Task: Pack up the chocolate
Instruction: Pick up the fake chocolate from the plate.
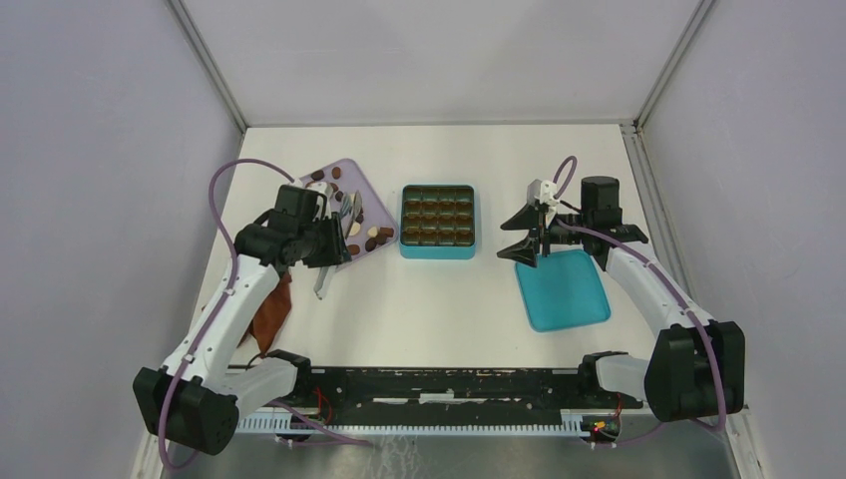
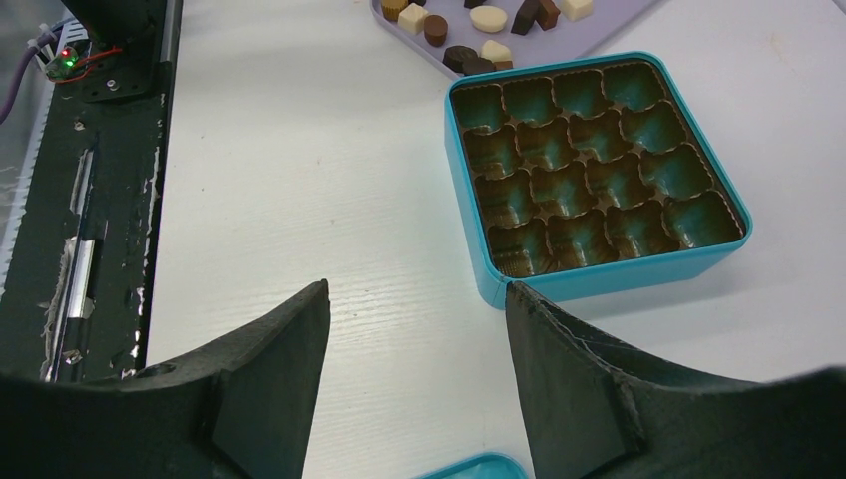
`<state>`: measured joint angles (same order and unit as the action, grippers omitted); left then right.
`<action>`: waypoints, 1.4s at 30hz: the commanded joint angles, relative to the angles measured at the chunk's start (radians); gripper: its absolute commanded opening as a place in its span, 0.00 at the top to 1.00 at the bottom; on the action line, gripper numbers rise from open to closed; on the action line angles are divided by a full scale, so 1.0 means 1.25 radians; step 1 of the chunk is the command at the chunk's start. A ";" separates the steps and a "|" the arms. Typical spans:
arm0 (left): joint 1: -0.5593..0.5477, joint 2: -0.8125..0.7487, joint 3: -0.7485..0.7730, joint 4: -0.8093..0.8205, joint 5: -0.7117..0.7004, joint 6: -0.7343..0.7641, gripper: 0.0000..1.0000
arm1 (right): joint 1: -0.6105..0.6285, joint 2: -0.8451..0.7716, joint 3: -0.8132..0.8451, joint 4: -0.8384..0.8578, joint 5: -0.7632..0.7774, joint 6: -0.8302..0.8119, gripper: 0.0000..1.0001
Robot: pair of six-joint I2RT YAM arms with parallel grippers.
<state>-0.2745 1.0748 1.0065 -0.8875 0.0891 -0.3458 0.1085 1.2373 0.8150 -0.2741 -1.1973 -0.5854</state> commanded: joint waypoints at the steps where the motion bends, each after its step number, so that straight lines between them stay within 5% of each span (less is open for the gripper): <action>1: 0.005 -0.008 0.028 0.020 0.016 0.038 0.59 | -0.002 0.002 0.018 0.022 -0.017 0.005 0.30; 42: 0.045 0.110 0.030 0.025 -0.006 0.103 0.59 | 0.021 0.018 0.046 -0.038 0.005 -0.040 0.29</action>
<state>-0.2302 1.1893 1.0191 -0.8879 0.0837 -0.2916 0.1303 1.2514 0.8299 -0.3172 -1.1915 -0.6117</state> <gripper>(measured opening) 0.418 0.705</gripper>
